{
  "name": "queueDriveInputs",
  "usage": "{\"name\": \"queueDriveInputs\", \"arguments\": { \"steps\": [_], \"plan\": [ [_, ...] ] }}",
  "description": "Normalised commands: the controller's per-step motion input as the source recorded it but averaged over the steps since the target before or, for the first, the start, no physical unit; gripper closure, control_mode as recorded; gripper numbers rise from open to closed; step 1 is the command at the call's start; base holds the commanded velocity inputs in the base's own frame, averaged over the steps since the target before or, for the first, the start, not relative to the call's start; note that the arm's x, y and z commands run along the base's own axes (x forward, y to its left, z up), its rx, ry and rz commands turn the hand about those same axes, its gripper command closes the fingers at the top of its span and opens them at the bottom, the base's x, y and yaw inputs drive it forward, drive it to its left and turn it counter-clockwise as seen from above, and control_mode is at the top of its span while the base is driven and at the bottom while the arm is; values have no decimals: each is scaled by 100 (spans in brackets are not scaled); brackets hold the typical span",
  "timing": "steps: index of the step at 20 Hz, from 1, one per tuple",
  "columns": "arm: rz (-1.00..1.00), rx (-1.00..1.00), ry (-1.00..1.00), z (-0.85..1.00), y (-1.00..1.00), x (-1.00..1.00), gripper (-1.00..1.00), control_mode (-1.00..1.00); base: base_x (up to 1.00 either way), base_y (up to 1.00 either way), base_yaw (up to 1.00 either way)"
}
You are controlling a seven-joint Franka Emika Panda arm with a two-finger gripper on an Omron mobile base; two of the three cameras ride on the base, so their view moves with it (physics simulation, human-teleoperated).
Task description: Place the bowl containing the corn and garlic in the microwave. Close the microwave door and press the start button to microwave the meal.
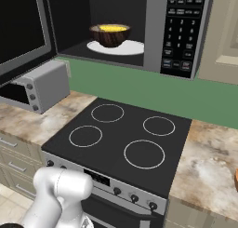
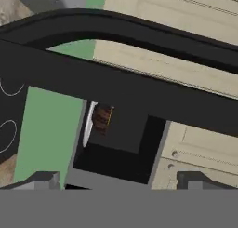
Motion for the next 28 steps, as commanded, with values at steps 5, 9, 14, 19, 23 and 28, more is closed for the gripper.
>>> {"name": "queueDriveInputs", "arguments": {
  "steps": [5,9,14,19,23,28],
  "plan": [
    [0,-36,-7,0,97,0,-100,-100,0,0,0],
    [0,-29,-7,0,95,0,-100,-100,0,0,0],
    [0,-14,6,-7,83,10,-100,-100,0,0,0],
    [-2,-2,6,-11,41,46,-100,-100,0,0,0],
    [-11,0,1,-1,13,54,-100,-100,0,0,0],
    [-15,0,0,-2,-1,49,-100,-100,0,0,0]
  ]
}}
